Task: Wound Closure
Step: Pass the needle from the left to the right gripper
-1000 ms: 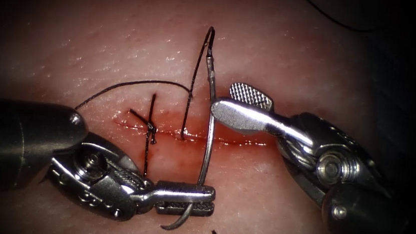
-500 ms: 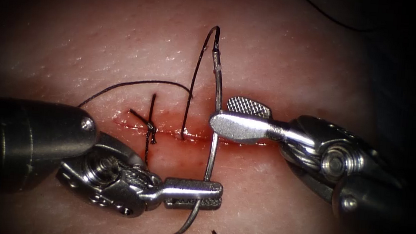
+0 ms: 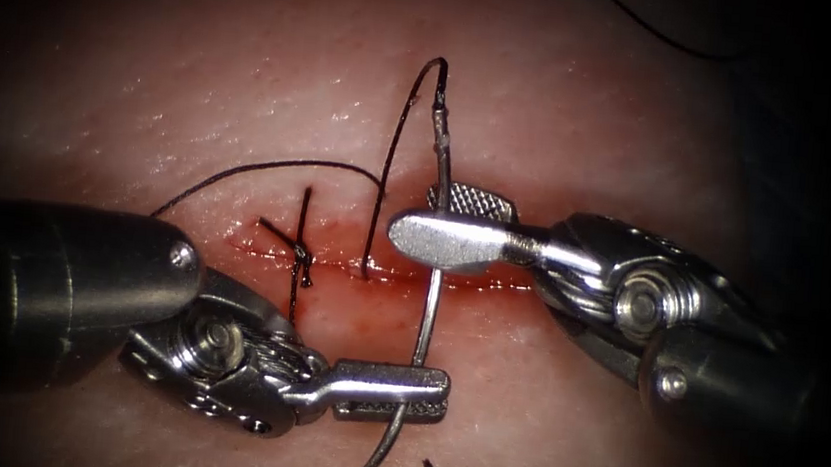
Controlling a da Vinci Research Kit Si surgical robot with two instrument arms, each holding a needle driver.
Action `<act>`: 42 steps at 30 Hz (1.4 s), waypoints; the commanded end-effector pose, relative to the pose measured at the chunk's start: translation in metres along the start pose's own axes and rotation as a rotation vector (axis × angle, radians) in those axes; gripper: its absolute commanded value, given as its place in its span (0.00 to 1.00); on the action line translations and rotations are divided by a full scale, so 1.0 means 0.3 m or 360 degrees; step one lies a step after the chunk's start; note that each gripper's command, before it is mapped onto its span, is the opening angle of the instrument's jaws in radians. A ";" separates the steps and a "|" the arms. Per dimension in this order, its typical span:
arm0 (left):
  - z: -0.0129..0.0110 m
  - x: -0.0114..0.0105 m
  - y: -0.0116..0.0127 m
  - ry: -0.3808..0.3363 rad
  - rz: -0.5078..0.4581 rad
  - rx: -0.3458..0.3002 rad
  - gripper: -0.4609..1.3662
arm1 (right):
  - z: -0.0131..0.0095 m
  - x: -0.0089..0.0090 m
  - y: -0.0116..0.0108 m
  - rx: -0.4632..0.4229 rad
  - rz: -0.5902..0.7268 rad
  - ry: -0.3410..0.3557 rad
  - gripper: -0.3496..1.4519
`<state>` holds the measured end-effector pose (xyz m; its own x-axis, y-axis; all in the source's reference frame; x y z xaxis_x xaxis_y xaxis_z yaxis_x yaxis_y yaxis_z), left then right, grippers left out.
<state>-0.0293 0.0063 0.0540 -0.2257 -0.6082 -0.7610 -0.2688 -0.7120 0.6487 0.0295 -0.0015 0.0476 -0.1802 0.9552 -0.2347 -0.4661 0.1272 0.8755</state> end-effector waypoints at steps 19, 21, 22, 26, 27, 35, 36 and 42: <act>0.0000 0.0008 0.0004 -0.0001 0.0012 -0.0035 0.06 | 0.0012 0.0008 0.0005 -0.0033 -0.0114 -0.0097 0.59; 0.0000 0.0008 0.0004 -0.0001 0.0021 -0.0034 0.06 | 0.0013 0.0008 0.0004 -0.0035 -0.0123 -0.0101 0.58; 0.0000 0.0008 0.0004 -0.0001 0.0021 -0.0034 0.06 | 0.0014 0.0008 0.0004 -0.0037 -0.0123 -0.0105 0.57; 0.0001 0.0008 0.0004 -0.0001 0.0021 -0.0039 0.06 | 0.0014 0.0007 0.0002 -0.0042 -0.0141 -0.0119 0.49; 0.0000 0.0008 0.0004 -0.0001 0.0021 -0.0039 0.06 | 0.0014 0.0007 0.0002 -0.0044 -0.0150 -0.0123 0.46; -0.0002 0.0009 0.0004 0.0000 0.0031 -0.0039 0.06 | 0.0008 0.0001 -0.0003 -0.0021 -0.0202 -0.0226 0.00; -0.0002 0.0009 0.0004 0.0000 0.0031 -0.0039 0.06 | 0.0007 0.0000 -0.0004 -0.0010 -0.0205 -0.0242 0.00; -0.0002 0.0007 0.0004 0.0000 0.0031 -0.0039 0.06 | 0.0005 -0.0002 -0.0012 0.0007 -0.0182 -0.0294 0.00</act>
<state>-0.0293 0.0060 0.0539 -0.2308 -0.6219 -0.7483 -0.2499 -0.7054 0.6633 0.0298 -0.0016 0.0474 0.0369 0.9683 -0.2470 -0.4637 0.2355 0.8541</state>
